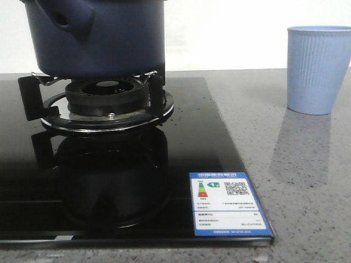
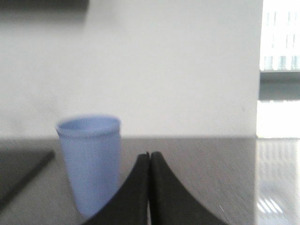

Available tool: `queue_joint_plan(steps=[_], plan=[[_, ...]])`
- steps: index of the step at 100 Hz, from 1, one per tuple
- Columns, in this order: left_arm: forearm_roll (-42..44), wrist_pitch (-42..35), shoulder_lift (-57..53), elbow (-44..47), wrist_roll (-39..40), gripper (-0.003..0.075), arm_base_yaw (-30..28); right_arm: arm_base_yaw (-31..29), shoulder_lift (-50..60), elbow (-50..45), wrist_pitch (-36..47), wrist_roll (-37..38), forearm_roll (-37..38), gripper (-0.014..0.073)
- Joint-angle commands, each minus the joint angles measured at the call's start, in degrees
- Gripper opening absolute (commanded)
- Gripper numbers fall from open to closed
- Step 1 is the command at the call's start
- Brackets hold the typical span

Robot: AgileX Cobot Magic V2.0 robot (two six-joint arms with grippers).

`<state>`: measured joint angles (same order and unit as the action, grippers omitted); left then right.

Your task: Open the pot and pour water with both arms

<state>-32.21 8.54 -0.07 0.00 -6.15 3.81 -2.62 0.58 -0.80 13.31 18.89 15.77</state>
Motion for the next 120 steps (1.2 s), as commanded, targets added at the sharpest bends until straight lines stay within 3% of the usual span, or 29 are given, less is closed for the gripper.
queue_joint_plan(steps=[1,14,26,33,44,61,69,81,91,105,112,120], plan=[[-11.3,-8.5,-1.6,2.3,0.6,-0.002,-0.2,-0.4,1.3,-0.1,11.8,10.8,-2.9,-0.0067],[-22.9,-14.0,-1.6,2.0,0.6,-0.002,-0.2,-0.4,1.3,1.7,2.5,18.4,-4.2,-0.0067],[-33.2,-15.3,-1.6,1.1,0.6,-0.002,-0.2,-0.4,1.3,3.8,2.1,20.6,-4.9,-0.0065],[-34.7,-15.2,-1.6,-1.0,0.6,-0.002,-0.2,-0.4,0.7,6.5,1.2,20.6,-4.9,-0.0066],[-25.4,-11.0,-0.2,-7.2,0.4,-0.002,-0.2,-0.3,-2.3,13.3,-7.0,20.6,-4.8,-0.0066],[-7.7,4.1,9.5,-20.2,0.4,-0.002,-0.2,1.6,-11.0,25.2,-23.7,18.6,-0.6,-0.0066],[-3.7,11.9,16.5,-26.5,-1.9,-0.0019,-0.2,3.8,-16.4,30.8,-32.3,15.4,-0.8,-0.0066],[-4.6,20.5,26.9,-36.1,-10.7,-0.0019,-0.2,8.1,-23.6,37.9,-42.6,15.2,-5.7,-0.0066],[-12.1,25.6,33.3,-41.7,-20.8,-0.0018,-0.2,12.6,-27.5,42.4,-48.5,15.0,-14.0,-0.0068],[-33.2,33.2,37.8,-45.7,-38.4,-0.0018,-0.2,20.5,-30.0,46.0,-49.9,12.3,-25.2,-0.0074],[-44.2,39.0,39.6,-46.7,-47.1,-0.0018,-0.2,24.7,-29.9,47.1,-46.5,7.5,-28.7,-0.0074],[-53.4,45.8,41.9,-47.5,-54.6,-0.0018,-0.2,29.2,-29.8,48.3,-42.1,-3.3,-29.4,-0.0074]])
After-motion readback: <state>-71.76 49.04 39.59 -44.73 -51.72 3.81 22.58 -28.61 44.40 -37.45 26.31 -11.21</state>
